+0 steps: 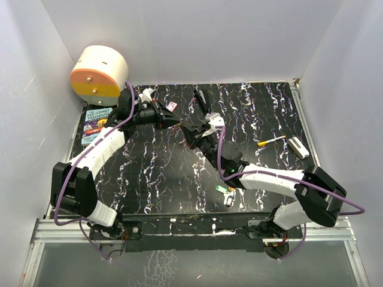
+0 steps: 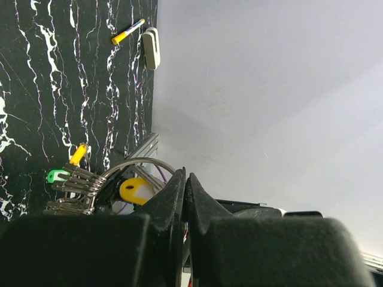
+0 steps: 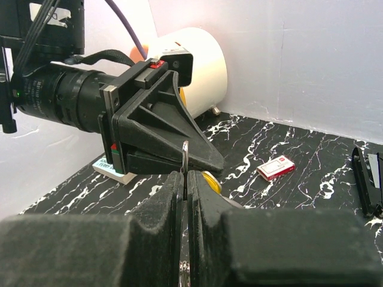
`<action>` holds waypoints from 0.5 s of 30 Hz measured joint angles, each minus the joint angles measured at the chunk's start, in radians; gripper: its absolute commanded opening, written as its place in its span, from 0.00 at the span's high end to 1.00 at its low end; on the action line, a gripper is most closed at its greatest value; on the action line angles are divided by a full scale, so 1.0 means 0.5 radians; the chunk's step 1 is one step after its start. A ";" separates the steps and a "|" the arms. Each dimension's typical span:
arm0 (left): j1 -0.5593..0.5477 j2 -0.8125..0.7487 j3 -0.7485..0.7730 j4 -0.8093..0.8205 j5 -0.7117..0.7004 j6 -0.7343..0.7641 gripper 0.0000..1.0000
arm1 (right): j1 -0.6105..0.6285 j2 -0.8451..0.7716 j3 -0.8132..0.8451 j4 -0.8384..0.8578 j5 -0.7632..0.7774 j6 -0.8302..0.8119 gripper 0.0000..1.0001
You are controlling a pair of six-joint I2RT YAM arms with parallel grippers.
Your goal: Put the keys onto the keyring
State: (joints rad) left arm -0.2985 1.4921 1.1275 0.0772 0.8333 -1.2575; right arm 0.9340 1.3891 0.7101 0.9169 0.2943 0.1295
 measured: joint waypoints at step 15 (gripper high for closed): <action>0.001 -0.015 -0.001 -0.007 -0.012 -0.031 1.00 | 0.000 0.116 0.032 0.022 0.059 -0.007 0.92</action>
State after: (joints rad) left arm -0.2981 1.4845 1.1271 0.0738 0.8272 -1.2732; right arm 0.9340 1.4471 0.7261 0.9279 0.3237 0.1261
